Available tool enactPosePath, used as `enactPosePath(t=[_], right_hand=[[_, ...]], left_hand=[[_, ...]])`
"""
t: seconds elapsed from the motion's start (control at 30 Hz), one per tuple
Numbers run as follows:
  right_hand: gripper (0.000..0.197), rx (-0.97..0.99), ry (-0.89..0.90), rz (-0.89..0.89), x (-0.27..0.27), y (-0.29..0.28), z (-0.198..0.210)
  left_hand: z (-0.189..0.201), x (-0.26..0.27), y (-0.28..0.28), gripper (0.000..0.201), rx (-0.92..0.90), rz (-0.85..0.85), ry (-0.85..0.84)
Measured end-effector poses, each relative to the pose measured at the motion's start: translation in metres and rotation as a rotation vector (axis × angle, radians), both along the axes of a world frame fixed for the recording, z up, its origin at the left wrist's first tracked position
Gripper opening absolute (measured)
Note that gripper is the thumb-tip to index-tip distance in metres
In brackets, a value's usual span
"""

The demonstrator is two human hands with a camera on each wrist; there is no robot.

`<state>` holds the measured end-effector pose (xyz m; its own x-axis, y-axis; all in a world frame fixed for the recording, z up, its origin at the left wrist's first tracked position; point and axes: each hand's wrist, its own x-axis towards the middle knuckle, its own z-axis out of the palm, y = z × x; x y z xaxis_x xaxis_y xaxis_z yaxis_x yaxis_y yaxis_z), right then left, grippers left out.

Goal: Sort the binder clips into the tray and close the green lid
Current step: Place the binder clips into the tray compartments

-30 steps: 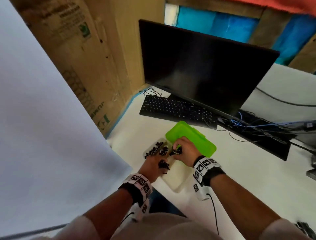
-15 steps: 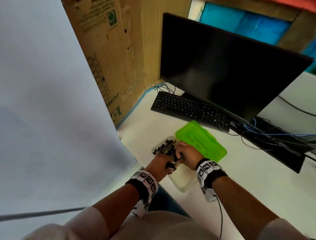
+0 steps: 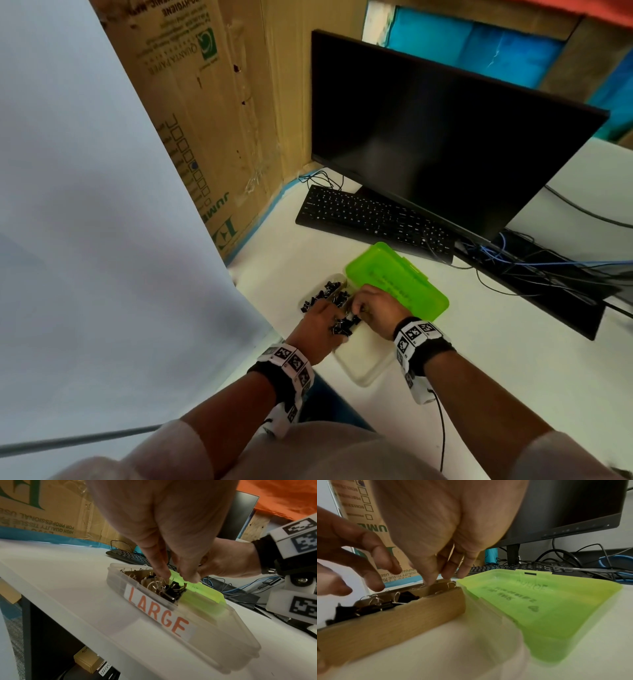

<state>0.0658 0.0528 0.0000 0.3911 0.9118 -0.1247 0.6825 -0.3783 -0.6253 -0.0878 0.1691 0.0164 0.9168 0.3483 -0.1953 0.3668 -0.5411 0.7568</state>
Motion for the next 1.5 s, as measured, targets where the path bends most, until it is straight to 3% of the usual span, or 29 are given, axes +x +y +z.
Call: enactPosePath(t=[0.1, 0.17, 0.3, 0.53, 0.6, 0.73, 0.9, 1.03, 1.13, 1.3, 1.5], right_hand=[[0.014, -0.053, -0.029, 0.013, 0.0, -0.003, -0.001], [0.015, -0.071, -0.054, 0.048, -0.002, -0.004, 0.002], [0.017, -0.132, -0.137, 0.163, -0.008, -0.004, 0.005], [0.03, -0.128, -0.271, 0.21, -0.012, -0.011, 0.004], [0.03, -0.082, -0.293, 0.151, -0.011, -0.022, 0.005], [0.023, -0.055, -0.319, -0.008, -0.003, -0.066, 0.01], [0.024, -0.154, -0.242, -0.24, -0.003, -0.16, 0.008], [0.024, -0.269, -0.158, -0.472, -0.022, -0.245, 0.015], [0.041, -0.407, -0.045, -0.59, -0.048, -0.298, 0.021], [0.081, -0.578, 0.081, -0.6, -0.08, -0.348, 0.015], [0.092, -0.693, 0.085, -0.597, -0.108, -0.374, 0.003]], left_hand=[[-0.003, -0.002, 0.0, 0.049, -0.001, -0.072, 0.065], [-0.004, -0.002, 0.0, 0.043, 0.009, -0.1, 0.072], [-0.003, -0.001, -0.002, 0.025, 0.127, -0.091, 0.004], [0.009, 0.0, -0.005, 0.027, 0.348, -0.267, 0.033], [0.006, 0.006, -0.005, 0.036, 0.388, -0.233, 0.107], [0.001, 0.033, -0.015, 0.052, 0.433, -0.225, 0.096], [0.003, 0.064, -0.062, 0.028, 0.432, -0.437, 0.071], [-0.009, 0.079, -0.102, 0.023, 0.317, -0.519, -0.021], [-0.017, 0.087, -0.131, 0.023, 0.275, -0.642, -0.039], [-0.038, 0.09, -0.173, 0.037, 0.275, -0.849, 0.112], [-0.053, 0.095, -0.208, 0.084, 0.322, -1.03, 0.266]])
